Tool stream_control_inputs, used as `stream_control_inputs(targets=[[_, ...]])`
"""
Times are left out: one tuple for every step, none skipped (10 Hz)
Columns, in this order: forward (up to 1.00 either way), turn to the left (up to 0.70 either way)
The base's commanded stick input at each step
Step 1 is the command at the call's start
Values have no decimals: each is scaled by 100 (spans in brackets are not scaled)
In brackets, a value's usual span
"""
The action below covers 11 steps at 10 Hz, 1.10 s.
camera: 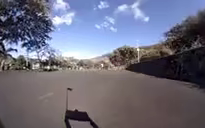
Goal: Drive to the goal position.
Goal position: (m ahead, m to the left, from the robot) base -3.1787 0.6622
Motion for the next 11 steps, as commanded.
stream_control_inputs(targets=[[70,0],[70,0],[70,0],[70,0],[70,0],[70,0],[70,0],[70,0],[70,0],[70,0],[70,0]])
